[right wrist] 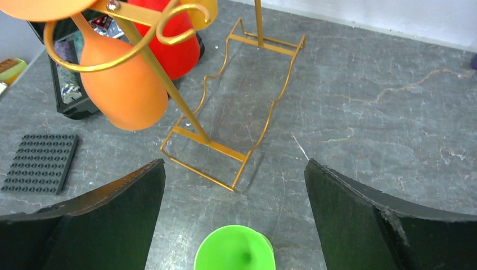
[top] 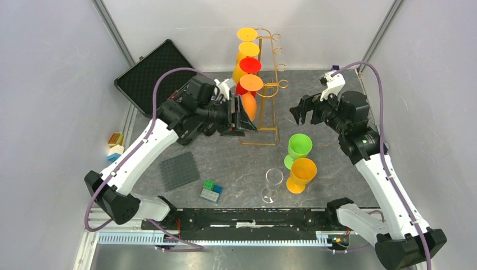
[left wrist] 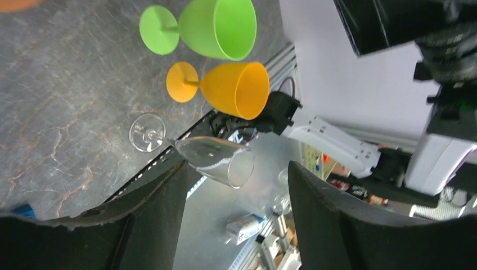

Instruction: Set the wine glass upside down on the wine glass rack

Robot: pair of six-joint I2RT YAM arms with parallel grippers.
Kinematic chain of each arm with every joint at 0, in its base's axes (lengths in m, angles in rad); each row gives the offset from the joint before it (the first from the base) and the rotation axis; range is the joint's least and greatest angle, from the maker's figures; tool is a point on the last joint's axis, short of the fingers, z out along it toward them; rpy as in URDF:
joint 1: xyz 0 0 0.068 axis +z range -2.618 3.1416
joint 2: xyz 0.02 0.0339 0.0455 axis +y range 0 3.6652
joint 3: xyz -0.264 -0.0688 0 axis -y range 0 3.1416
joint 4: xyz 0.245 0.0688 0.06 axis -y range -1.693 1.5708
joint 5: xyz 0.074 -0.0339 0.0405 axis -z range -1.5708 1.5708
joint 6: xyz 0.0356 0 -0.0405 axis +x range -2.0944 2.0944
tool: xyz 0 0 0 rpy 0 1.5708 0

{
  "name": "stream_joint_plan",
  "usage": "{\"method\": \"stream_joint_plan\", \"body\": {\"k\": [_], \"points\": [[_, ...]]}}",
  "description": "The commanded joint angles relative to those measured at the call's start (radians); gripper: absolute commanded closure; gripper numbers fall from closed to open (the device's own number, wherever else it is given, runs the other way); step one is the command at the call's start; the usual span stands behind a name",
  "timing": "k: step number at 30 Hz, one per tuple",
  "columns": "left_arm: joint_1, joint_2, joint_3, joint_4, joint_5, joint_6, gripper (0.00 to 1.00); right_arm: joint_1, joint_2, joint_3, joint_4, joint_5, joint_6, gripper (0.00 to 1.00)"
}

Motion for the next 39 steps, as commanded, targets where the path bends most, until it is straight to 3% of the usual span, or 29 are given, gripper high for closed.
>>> {"method": "stream_joint_plan", "body": {"k": [1, 8, 23, 26, 34, 39], "points": [[-0.106, 0.011, 0.025, -0.006, -0.071, 0.090, 0.31, -0.005, -0.004, -0.011, 0.009, 0.016, -0.021, 0.02], [-0.261, 0.090, 0.100, -0.055, -0.136, 0.136, 0.34, -0.005, 0.004, -0.035, 0.011, 0.012, -0.021, 0.02], [-0.595, 0.384, 0.448, -0.365, -0.297, 0.301, 0.48, -0.005, 0.006, -0.042, 0.009, 0.030, -0.021, 0.02], [-0.635, 0.420, 0.469, -0.397, -0.334, 0.312, 0.53, -0.006, 0.006, -0.044, 0.007, 0.030, -0.018, 0.02], [-0.672, 0.463, 0.477, -0.441, -0.435, 0.325, 0.54, -0.005, 0.007, -0.031, 0.007, 0.028, -0.017, 0.02], [-0.680, 0.475, 0.476, -0.454, -0.477, 0.340, 0.60, -0.006, 0.006, -0.031, 0.006, 0.026, -0.016, 0.02]]}}
